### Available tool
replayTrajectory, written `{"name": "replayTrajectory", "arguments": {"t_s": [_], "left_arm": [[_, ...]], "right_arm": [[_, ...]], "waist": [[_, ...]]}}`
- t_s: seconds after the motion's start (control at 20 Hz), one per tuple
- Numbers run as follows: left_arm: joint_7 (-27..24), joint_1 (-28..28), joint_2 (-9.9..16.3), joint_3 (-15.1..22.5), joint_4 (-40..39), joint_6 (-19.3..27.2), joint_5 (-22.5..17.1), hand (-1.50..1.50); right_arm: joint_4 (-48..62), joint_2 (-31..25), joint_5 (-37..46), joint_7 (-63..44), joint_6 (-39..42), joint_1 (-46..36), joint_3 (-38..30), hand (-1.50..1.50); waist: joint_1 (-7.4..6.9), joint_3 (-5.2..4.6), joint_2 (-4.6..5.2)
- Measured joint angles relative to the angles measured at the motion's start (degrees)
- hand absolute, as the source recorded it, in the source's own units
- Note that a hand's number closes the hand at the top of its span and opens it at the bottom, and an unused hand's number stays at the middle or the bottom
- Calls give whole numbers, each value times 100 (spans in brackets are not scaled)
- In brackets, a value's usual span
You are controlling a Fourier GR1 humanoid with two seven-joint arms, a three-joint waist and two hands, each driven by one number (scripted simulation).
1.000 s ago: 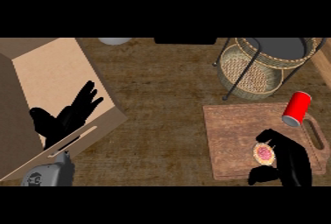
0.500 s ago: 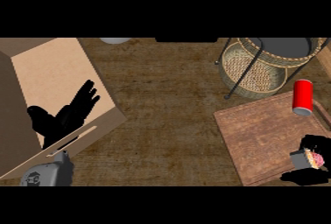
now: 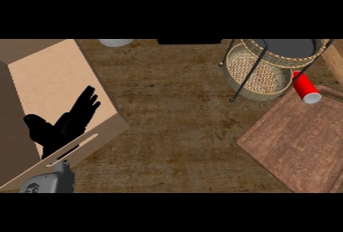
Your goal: Pick the cupcake from the cutting board and place it in the tiered basket
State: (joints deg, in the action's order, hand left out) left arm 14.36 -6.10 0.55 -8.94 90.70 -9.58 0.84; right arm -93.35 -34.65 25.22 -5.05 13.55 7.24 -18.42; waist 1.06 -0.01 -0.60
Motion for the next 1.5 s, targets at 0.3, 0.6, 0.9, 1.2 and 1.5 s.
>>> {"name": "replayTrajectory", "arguments": {"t_s": [0.3,0.6,0.9,1.2,1.5], "left_arm": [[82,40,-11,-60,44,-34,-50,0],[9,-70,1,-127,-77,-152,-63,0],[66,-119,-5,116,-82,14,-68,0],[63,-248,-13,115,-190,-8,-54,0],[60,-315,-12,186,-220,-37,-77,0]], "right_arm": [[-1185,-325,-1123,-492,506,-212,-1060,150],[-1814,-798,-2014,-1260,906,-732,-1876,150],[-1696,-1479,-2220,-2111,1011,-1752,-1637,150],[-1173,-2030,-2203,-2853,990,-2942,-824,150],[-78,-1871,-1835,-3167,513,-4243,117,150]], "waist": [[34,-3,-9],[-36,8,-4],[-153,3,33],[-249,5,48],[-356,3,82]]}}
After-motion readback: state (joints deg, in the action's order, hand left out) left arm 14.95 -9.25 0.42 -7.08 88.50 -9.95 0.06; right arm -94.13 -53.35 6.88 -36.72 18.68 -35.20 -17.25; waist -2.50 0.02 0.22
